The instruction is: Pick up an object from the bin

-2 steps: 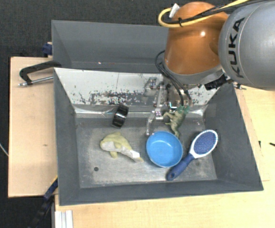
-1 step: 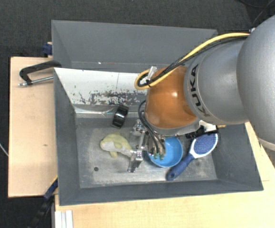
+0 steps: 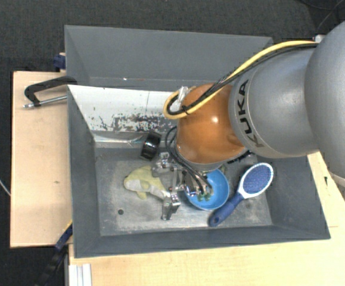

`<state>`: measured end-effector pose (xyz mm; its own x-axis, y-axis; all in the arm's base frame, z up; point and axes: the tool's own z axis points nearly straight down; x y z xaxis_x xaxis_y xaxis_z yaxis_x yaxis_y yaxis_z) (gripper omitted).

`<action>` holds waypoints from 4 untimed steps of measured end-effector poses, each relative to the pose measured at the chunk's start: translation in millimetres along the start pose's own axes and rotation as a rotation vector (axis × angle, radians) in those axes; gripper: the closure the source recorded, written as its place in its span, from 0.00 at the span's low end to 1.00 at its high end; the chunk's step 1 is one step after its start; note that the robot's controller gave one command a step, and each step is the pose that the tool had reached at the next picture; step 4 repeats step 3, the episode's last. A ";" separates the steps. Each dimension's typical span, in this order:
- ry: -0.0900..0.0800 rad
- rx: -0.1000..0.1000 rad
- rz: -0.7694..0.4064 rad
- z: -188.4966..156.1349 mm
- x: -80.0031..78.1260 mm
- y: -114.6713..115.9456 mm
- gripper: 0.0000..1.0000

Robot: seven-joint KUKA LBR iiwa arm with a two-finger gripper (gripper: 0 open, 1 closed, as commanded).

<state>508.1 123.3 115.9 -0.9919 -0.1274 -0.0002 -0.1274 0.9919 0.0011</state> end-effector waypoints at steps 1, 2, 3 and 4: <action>-0.015 -0.002 0.002 44.3 -42.9 36.1 0.00; -0.014 -0.003 0.005 41.6 -42.1 35.2 1.00; -0.016 0.000 -0.132 -140.4 -47.2 2.3 1.00; -0.016 0.000 -0.132 -140.4 -47.2 2.3 1.00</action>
Offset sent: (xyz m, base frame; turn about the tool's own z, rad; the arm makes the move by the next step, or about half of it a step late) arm 0.0333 0.0387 -0.0459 0.0036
